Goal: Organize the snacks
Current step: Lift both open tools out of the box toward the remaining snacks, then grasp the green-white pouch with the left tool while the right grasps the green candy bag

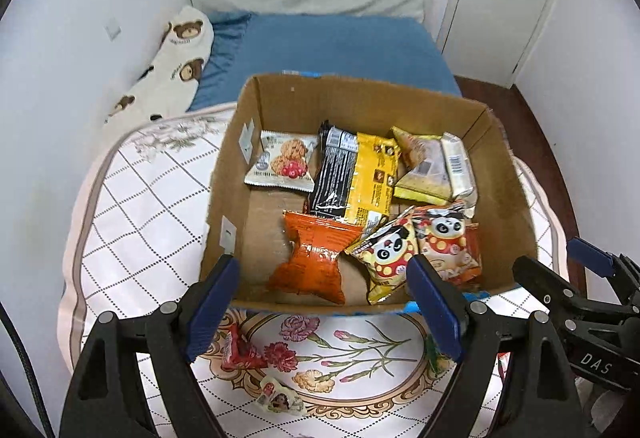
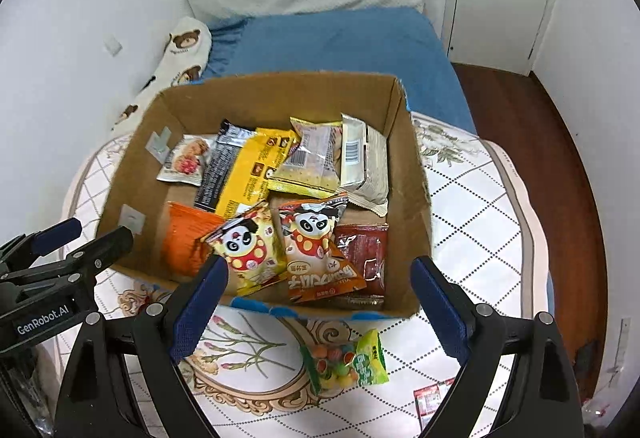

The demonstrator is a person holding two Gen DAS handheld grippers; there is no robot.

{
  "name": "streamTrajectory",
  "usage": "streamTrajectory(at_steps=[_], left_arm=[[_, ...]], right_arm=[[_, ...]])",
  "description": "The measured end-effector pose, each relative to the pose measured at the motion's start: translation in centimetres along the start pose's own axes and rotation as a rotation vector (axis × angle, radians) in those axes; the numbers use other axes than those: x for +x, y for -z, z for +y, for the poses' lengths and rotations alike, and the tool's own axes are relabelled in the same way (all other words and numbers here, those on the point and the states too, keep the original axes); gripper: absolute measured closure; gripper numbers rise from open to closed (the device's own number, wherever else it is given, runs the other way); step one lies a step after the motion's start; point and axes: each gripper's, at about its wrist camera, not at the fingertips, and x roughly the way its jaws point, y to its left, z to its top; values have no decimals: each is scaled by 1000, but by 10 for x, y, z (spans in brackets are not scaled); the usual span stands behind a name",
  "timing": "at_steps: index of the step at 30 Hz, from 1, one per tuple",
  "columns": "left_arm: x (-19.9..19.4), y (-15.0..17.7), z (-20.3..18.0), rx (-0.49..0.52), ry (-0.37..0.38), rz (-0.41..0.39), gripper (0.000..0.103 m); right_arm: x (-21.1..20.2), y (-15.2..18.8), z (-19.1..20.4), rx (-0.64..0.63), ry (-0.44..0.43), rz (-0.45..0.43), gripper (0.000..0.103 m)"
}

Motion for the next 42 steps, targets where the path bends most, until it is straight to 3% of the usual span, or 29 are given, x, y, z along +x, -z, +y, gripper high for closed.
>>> streamTrajectory(at_steps=[9, 14, 19, 26, 32, 35, 38, 40, 41, 42], left_arm=[[-43, 16, -4, 4, -4, -81, 18], [-44, 37, 8, -36, -19, -53, 18], [-6, 73, 42, -138, -60, 80, 18], [63, 121, 87, -271, -101, 301, 18], [104, 158, 110, -518, 51, 495, 18], [120, 170, 114, -610, 96, 548, 18], [133, 175, 112, -634, 104, 578, 18], [140, 178, 113, -649, 104, 594, 18], [144, 180, 113, -661, 104, 600, 18], [147, 182, 113, -669, 104, 607, 18]], right_arm=[[-52, 17, -1, 32, -46, -62, 8], [-51, 40, -5, 61, -78, -16, 8], [-3, 72, -26, 154, -94, 118, 8], [83, 124, -69, 431, -169, 310, 8], [121, 146, -88, 643, -224, 348, 8], [133, 148, -92, 716, -218, 341, 9], [141, 148, -93, 738, -182, 333, 10], [147, 148, -93, 736, -150, 338, 18], [151, 149, -92, 737, -143, 347, 30], [155, 151, -91, 734, -132, 357, 36]])
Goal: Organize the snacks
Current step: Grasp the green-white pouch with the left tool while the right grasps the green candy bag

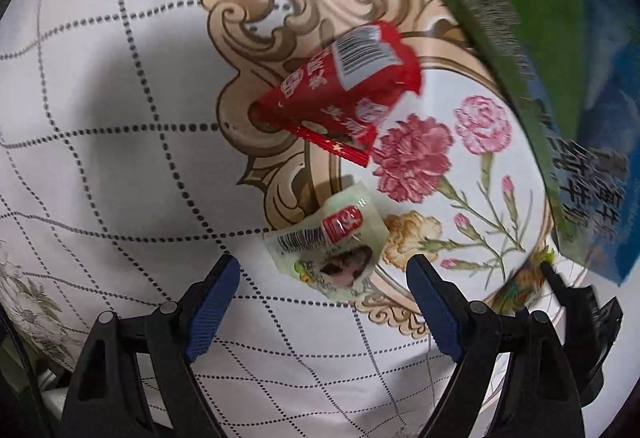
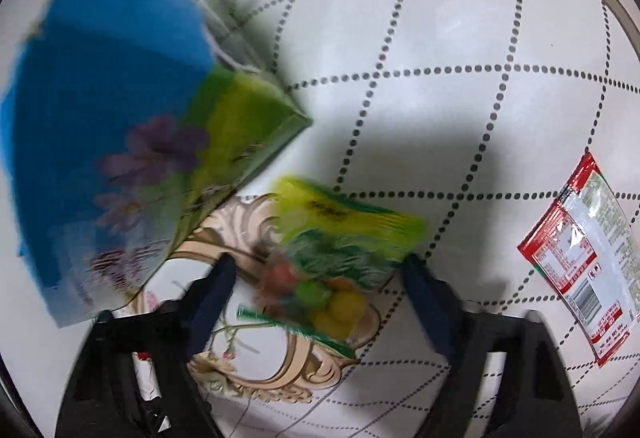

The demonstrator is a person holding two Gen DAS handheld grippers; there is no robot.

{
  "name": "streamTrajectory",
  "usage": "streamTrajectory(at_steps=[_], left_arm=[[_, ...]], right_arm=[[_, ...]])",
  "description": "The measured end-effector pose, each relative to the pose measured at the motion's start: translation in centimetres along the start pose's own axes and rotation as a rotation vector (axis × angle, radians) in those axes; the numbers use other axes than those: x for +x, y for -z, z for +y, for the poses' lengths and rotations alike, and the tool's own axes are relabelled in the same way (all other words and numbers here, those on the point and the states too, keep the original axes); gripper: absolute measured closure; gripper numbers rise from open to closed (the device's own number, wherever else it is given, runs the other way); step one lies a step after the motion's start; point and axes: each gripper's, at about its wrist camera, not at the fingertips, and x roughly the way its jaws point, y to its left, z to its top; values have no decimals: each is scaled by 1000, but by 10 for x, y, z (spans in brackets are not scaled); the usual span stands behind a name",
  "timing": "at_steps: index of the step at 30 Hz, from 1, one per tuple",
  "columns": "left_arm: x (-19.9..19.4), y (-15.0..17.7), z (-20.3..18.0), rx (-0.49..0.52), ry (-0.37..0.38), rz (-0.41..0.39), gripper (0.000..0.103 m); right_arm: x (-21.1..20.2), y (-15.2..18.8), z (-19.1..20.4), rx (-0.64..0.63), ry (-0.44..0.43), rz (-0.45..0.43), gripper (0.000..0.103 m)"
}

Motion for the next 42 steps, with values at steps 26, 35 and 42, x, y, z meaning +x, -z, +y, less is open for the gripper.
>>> streamTrajectory(at_steps=[26, 35, 42], left_arm=[[63, 83, -54, 495, -216, -39, 42], [37, 97, -42, 529, -252, -118, 51], [-5, 131, -90, 632, -233, -226, 51]], right_arm=[[39, 88, 45, -630, 266, 105, 43], [29, 107, 33, -662, 267, 55, 48], [6, 120, 37, -661, 195, 46, 49]])
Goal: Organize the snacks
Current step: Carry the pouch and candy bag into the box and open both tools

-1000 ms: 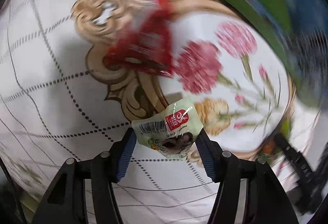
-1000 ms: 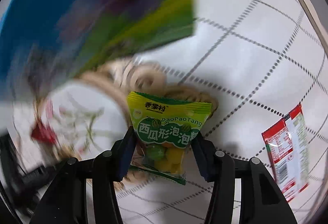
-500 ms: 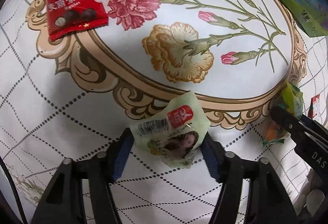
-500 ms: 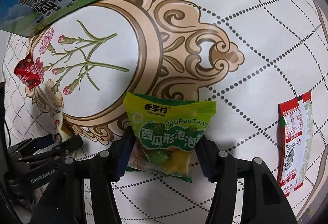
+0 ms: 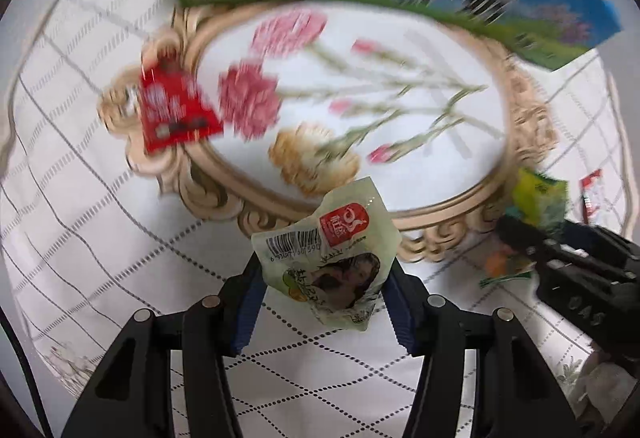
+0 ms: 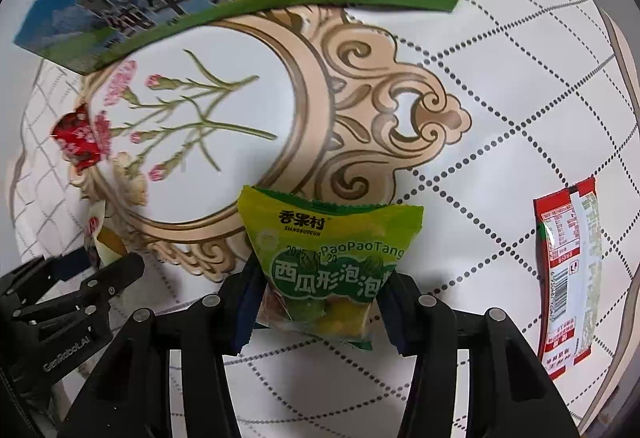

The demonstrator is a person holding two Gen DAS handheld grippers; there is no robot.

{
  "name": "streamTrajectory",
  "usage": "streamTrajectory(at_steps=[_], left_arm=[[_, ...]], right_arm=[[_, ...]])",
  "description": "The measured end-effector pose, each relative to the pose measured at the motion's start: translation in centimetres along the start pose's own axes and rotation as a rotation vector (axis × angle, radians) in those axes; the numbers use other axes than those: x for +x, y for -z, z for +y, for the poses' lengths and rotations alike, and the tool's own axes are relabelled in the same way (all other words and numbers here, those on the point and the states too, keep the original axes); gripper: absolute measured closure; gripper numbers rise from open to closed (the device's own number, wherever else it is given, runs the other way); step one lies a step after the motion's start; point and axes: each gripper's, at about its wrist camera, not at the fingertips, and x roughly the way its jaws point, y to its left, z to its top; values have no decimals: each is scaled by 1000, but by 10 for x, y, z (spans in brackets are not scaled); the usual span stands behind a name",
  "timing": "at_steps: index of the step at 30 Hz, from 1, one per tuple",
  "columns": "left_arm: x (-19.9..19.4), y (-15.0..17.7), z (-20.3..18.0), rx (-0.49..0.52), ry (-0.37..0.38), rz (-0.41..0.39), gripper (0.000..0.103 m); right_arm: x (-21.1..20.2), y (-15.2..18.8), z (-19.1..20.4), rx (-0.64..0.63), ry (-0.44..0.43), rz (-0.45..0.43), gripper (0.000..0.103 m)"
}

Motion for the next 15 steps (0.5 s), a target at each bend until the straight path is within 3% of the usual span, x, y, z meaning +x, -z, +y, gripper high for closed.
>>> streamTrajectory(at_steps=[9, 15], left_arm=[[-96, -35, -9, -1, 105, -141, 51], [-156, -83, 17, 5, 147, -235, 51]], right_arm=[[-64, -10, 17, -22, -106, -99, 49], [-134, -54, 18, -17, -177, -217, 49]])
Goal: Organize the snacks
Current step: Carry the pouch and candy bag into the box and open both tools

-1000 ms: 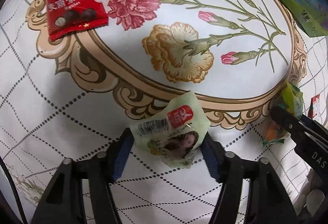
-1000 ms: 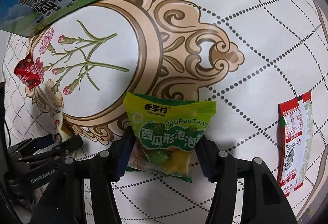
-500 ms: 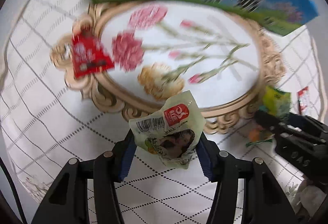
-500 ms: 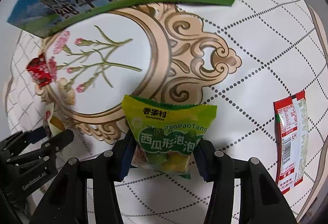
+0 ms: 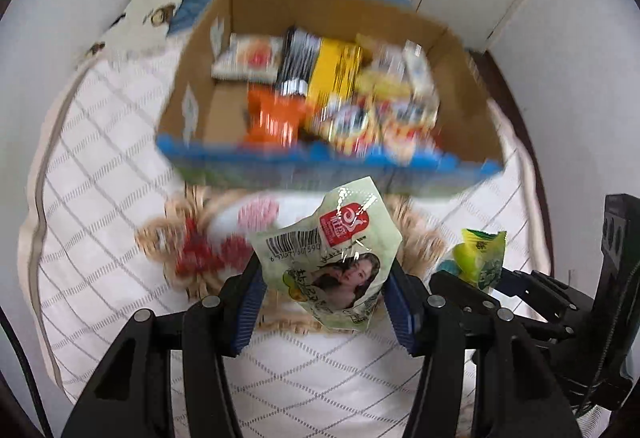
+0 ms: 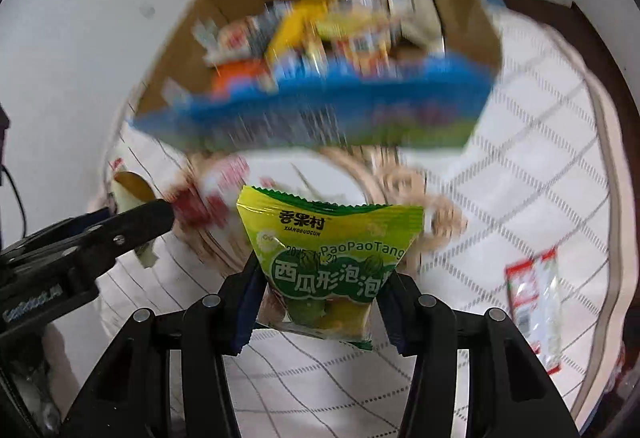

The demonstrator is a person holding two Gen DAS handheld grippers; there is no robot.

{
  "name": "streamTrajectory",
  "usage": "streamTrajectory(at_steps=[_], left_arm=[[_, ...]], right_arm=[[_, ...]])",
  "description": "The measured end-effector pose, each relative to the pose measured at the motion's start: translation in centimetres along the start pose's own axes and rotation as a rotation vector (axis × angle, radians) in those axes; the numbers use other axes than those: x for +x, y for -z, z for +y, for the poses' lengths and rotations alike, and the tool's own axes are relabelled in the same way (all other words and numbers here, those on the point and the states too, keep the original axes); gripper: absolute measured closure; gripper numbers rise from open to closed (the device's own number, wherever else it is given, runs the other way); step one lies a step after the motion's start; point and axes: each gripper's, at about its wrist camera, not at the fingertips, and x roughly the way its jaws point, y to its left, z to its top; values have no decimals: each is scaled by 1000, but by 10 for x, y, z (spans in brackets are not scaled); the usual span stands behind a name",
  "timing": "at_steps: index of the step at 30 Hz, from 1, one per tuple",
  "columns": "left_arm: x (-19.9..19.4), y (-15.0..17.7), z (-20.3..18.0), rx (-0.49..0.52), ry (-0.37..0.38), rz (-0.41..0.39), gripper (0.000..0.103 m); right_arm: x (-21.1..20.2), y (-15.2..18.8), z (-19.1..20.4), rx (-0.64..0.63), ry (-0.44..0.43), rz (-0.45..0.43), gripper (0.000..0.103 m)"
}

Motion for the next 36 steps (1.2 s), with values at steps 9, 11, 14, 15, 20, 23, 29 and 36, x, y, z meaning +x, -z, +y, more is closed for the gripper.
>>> streamTrajectory(at_steps=[9, 11, 14, 15, 20, 23, 29, 36], left_arm=[[23, -94, 14, 31, -93, -21, 50], [41, -113, 24, 10, -113, 18, 50], [73, -137, 38, -14, -144, 84, 49], [84, -142, 43, -18, -157, 105, 49], [127, -157, 61, -50, -192, 181, 48], [145, -163, 67, -61, -180, 220, 43], [154, -171, 62, -39, -173, 198, 9], [139, -166, 52, -12, -202, 144, 9]], right_arm=[[-29, -119, -1, -63, 94, -129, 49], [-19, -143, -9, -66, 135, -117, 49], [4, -176, -24, -65, 203, -75, 49], [8, -182, -29, -60, 216, -62, 49], [50, -202, -51, -29, 260, 17, 49], [71, -204, -60, -9, 274, 63, 45], [79, -212, -65, 8, 302, 72, 10], [70, -205, -60, 12, 280, 57, 9]])
